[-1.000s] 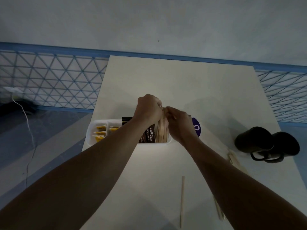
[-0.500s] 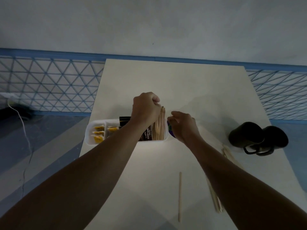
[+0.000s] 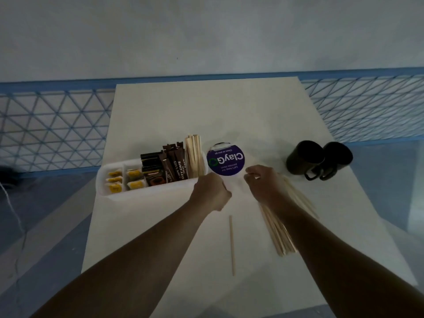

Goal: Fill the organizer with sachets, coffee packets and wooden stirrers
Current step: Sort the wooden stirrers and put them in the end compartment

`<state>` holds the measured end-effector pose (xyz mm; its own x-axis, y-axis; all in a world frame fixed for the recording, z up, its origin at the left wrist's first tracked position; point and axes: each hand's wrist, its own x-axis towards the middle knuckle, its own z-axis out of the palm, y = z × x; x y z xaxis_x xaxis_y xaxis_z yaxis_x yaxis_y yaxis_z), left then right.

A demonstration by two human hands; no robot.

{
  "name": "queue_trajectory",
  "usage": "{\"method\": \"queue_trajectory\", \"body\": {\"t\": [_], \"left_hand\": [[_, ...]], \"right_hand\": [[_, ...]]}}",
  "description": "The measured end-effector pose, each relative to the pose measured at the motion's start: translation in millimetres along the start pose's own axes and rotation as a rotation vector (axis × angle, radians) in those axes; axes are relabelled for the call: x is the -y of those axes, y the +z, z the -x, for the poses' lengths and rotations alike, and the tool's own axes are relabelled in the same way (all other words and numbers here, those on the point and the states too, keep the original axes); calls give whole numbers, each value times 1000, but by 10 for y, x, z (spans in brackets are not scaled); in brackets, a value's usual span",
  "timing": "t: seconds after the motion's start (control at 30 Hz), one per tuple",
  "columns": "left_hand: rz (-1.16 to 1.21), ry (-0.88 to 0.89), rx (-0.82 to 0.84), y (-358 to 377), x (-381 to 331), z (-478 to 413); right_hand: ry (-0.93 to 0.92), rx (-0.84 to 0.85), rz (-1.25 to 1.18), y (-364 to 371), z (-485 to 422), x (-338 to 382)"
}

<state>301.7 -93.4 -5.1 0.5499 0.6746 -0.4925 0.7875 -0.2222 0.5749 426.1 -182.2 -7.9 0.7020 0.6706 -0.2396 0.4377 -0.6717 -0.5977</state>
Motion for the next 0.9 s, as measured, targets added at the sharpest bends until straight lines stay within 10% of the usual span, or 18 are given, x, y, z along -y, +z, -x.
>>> {"method": "queue_trajectory", "body": {"t": [0.5, 0.9], "left_hand": [[-289, -76, 3, 723, 167, 357], [-296, -86, -104, 820, 79, 494]], "right_hand": [[150, -174, 91, -299, 419, -887], [230, 11, 207, -245, 459, -1145]]}}
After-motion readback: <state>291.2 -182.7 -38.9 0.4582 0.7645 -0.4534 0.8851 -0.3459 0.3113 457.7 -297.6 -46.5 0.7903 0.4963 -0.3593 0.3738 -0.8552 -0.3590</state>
